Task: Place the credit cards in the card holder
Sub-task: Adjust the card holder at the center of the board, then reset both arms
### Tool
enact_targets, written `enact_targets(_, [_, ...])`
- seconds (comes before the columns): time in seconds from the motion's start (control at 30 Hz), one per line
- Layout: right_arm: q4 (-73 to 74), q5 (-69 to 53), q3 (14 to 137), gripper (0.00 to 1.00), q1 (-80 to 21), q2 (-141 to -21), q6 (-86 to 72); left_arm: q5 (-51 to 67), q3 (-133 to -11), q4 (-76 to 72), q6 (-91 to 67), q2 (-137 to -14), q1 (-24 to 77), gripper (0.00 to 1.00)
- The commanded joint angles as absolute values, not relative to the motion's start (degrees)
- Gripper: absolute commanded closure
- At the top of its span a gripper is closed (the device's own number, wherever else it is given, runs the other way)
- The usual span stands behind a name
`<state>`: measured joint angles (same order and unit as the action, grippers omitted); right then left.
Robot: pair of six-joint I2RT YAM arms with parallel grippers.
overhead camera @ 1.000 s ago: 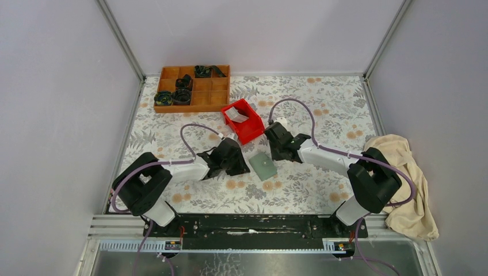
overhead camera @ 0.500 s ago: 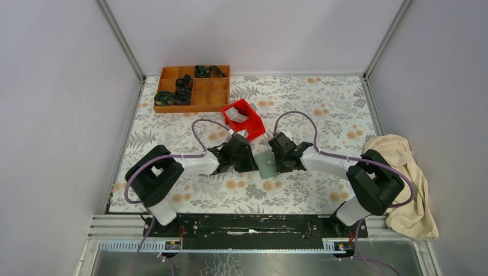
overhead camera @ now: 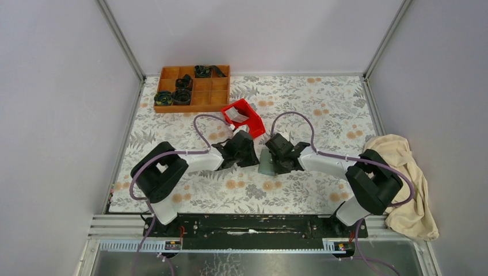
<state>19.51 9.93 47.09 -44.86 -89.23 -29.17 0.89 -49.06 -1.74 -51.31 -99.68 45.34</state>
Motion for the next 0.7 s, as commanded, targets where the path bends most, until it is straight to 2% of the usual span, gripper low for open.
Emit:
enact_targets(0.0, [18.10,12.48,50.47,1.00,-45.48,-88.07,-28.49,-2.85,-48.27,3.45,-50.77,-97.28,45.80,0.67])
enact_targets(0.13, [20.32,15.24,51.61,0.98,-44.51,-85.52,-26.88,-5.97,-47.74,6.05,-50.30,-92.03,45.79,0.66])
enact_targets(0.27, [23.14,18.48,53.77,0.88,-44.25,-82.97,-25.00,-9.90,-50.59,10.36,-47.49,-85.81,45.83,0.64])
enact_targets(0.4, [24.21,21.11,56.42,0.70,-42.97,-81.66,-23.22,-14.96,-54.47,14.52,-44.29,-80.47,45.81,0.62])
enact_targets(0.47, [23.42,24.83,57.74,0.56,-42.28,-81.04,-21.34,-19.30,-55.29,15.25,-42.21,-77.35,45.79,0.61])
enact_targets(0.53, [21.63,29.15,58.55,0.46,-41.75,-80.34,-18.83,-23.92,-55.38,14.84,-39.80,-74.23,45.84,0.58])
enact_targets(0.6, [19.63,33.38,59.27,0.31,-40.95,-80.08,-16.69,-28.86,-55.15,13.51,-37.16,-71.06,45.72,0.57])
enact_targets(0.67, [17.86,36.27,60.17,0.23,-39.58,-80.35,-15.43,-33.41,-54.62,11.20,-34.61,-69.15,45.57,0.56])
